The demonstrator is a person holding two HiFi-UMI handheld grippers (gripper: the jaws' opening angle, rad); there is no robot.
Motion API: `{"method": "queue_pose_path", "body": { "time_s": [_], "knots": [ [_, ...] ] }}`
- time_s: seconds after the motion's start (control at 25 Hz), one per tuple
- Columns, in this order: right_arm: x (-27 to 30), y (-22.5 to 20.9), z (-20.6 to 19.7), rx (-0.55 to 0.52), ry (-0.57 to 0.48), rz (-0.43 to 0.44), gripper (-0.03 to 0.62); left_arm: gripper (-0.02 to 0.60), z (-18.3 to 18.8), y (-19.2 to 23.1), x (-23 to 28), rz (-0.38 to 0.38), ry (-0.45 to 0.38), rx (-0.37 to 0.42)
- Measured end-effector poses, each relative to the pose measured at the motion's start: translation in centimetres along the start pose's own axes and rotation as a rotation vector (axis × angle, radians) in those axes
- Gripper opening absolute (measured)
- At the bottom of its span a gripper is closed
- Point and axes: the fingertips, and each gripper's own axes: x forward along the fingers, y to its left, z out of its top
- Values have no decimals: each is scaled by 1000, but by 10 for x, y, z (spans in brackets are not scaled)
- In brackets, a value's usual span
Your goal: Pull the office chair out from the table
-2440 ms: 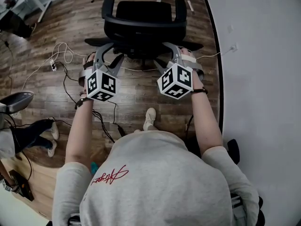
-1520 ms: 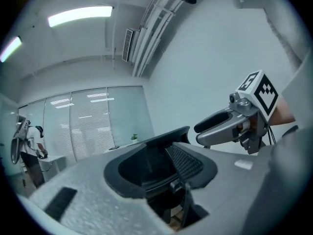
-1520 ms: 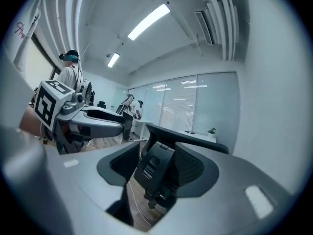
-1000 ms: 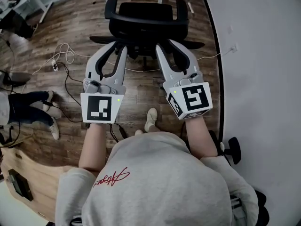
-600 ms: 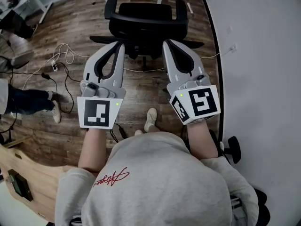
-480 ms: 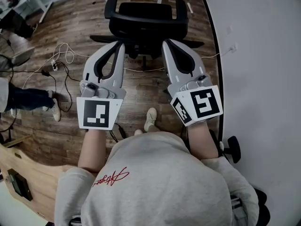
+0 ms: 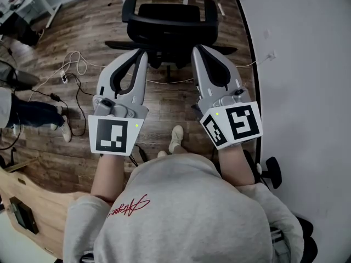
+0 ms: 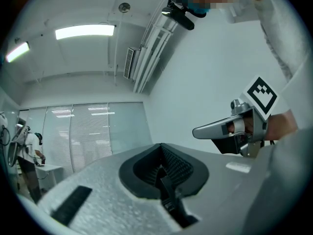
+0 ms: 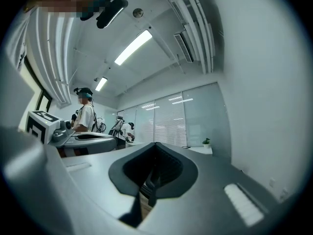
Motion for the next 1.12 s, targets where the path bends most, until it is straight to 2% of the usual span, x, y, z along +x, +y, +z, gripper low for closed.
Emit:
{"method": "queue_pose_path", "body": {
  "time_s": [0.24,0.44,1.12],
  "knots": [
    [-7,2,8,38,-40,-5,0,-5,1,0,-3,7,4,-2],
    [-11,3,8,-20,-34,-35,0,-5,0,-1,-4,11,10,7],
    [-15,3,6,-8,-26,-24,0,-5,1,-4,-3,17,16,-1]
  ]
}}
